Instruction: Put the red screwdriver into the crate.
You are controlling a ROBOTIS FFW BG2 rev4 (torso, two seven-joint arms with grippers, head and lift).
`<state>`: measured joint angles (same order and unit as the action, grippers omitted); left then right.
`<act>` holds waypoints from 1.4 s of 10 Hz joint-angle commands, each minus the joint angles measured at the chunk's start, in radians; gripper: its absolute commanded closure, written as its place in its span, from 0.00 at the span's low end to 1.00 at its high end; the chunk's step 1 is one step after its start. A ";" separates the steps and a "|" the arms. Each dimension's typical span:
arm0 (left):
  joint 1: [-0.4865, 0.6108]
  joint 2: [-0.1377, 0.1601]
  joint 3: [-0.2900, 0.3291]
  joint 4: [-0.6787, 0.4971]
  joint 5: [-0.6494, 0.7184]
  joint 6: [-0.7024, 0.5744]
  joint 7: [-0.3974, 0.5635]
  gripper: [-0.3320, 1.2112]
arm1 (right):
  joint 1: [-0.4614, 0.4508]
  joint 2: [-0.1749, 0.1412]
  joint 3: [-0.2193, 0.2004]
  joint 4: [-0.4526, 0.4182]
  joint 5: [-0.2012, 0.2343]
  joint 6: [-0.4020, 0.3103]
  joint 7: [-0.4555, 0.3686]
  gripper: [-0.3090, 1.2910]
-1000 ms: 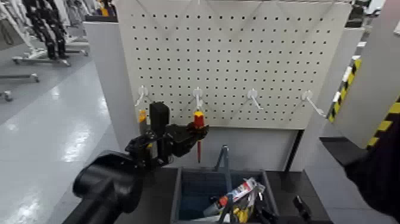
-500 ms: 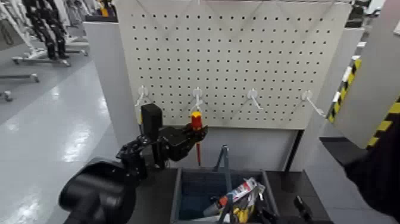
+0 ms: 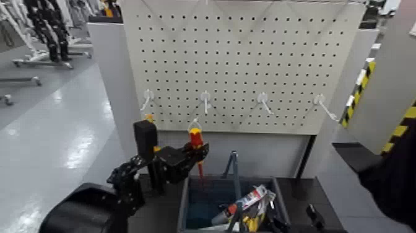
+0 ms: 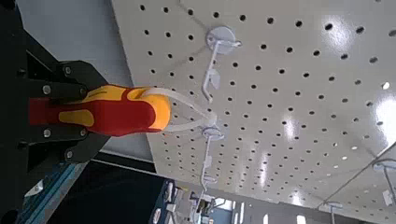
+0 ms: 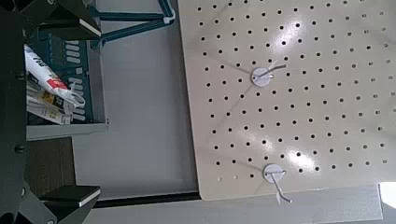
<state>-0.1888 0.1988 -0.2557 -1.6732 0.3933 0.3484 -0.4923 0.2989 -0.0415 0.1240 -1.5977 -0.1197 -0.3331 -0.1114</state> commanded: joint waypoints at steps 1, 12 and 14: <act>0.025 0.001 -0.013 0.035 0.075 -0.022 0.009 0.97 | -0.001 0.000 0.003 0.001 0.000 -0.001 0.001 0.28; -0.104 -0.012 -0.226 0.405 0.332 -0.020 -0.019 0.77 | -0.004 0.000 0.011 0.005 -0.006 -0.009 0.001 0.28; -0.101 -0.009 -0.232 0.400 0.369 -0.062 -0.002 0.28 | -0.003 -0.001 0.008 0.005 -0.008 -0.011 0.001 0.28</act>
<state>-0.2922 0.1883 -0.4858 -1.2720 0.7509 0.3022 -0.4934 0.2952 -0.0422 0.1326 -1.5919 -0.1264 -0.3434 -0.1104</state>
